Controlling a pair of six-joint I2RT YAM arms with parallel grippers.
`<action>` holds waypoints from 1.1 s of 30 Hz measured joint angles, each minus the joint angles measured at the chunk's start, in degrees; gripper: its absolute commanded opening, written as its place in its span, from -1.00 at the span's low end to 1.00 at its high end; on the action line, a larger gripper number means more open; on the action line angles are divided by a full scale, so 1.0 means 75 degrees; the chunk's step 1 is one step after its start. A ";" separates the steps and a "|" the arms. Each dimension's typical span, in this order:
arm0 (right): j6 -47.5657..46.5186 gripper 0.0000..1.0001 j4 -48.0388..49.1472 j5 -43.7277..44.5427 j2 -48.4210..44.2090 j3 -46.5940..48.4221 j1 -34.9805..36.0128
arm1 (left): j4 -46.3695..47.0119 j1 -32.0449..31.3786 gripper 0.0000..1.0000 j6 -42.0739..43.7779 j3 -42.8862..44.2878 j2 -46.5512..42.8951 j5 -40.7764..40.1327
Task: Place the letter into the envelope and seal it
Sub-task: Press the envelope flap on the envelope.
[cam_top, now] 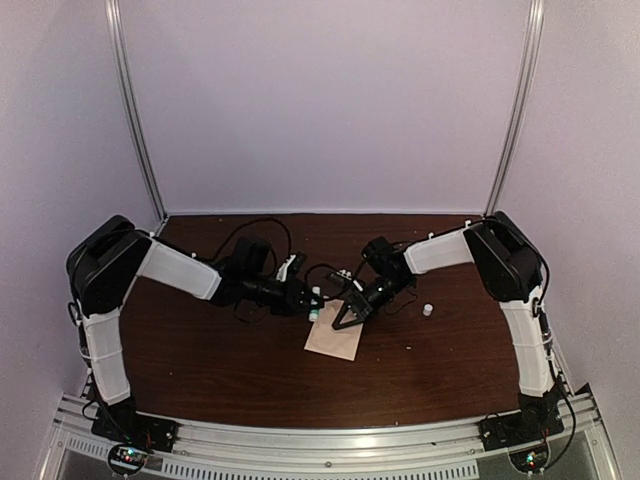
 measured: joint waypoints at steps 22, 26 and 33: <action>0.0026 -0.78 0.0058 -0.0128 0.0055 0.0000 -0.0020 | 0.0012 -0.0425 -1.00 0.0003 -0.0629 0.0466 0.0125; 0.0026 -0.78 0.0061 -0.0128 0.0055 0.0000 -0.0079 | 0.0146 -0.0411 -1.00 0.0017 -0.0632 0.0539 0.0178; 0.0029 -0.78 0.0055 -0.0122 0.0055 0.0003 -0.0152 | 0.0350 -0.0399 -1.00 0.0047 -0.0632 0.0629 0.0245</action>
